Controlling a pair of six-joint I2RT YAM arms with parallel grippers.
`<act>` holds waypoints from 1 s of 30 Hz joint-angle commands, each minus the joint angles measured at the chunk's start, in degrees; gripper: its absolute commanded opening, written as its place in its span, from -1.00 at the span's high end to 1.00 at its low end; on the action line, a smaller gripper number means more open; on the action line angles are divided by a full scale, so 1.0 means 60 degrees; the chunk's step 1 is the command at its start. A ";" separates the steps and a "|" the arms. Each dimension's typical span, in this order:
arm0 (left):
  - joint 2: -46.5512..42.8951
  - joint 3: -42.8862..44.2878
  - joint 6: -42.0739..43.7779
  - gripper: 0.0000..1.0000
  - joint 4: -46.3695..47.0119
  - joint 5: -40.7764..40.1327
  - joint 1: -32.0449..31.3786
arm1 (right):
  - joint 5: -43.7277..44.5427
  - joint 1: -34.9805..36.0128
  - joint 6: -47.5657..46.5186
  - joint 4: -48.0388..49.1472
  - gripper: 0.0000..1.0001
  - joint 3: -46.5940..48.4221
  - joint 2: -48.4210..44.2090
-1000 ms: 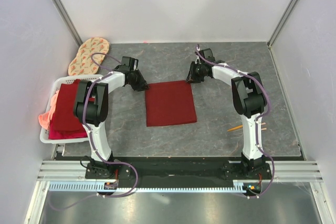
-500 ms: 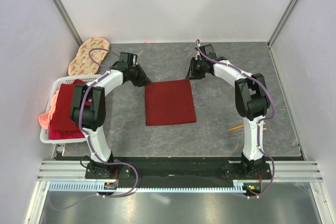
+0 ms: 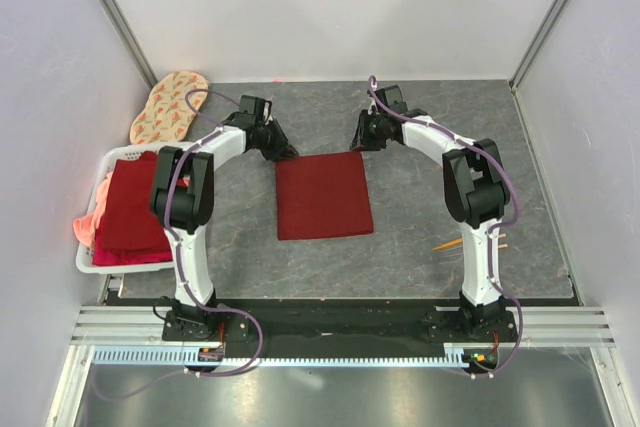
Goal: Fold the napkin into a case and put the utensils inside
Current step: Smooth out the square-folded napkin at the center of the board.
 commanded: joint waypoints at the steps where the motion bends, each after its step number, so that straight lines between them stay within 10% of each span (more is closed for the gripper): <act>1: 0.0737 0.0896 0.0075 0.47 -0.0323 0.0370 0.0093 | 0.0501 -0.0017 -0.0369 0.0211 0.41 0.0433 0.0502; 14: 0.0227 0.1455 0.0559 0.39 -0.1057 0.0458 0.0122 | 0.1350 -0.0017 -0.0926 -0.0535 0.37 0.1239 0.0768; 24: -0.1561 0.0342 0.0588 0.34 -0.0955 0.1175 0.0064 | 0.1354 0.0261 -0.1221 -0.1592 -0.21 -0.1364 -0.2336; 30: -0.1167 0.0092 0.0412 0.36 -0.0516 0.1527 0.0195 | -0.0053 0.0671 -0.0912 -0.0728 0.35 -0.4442 -0.4548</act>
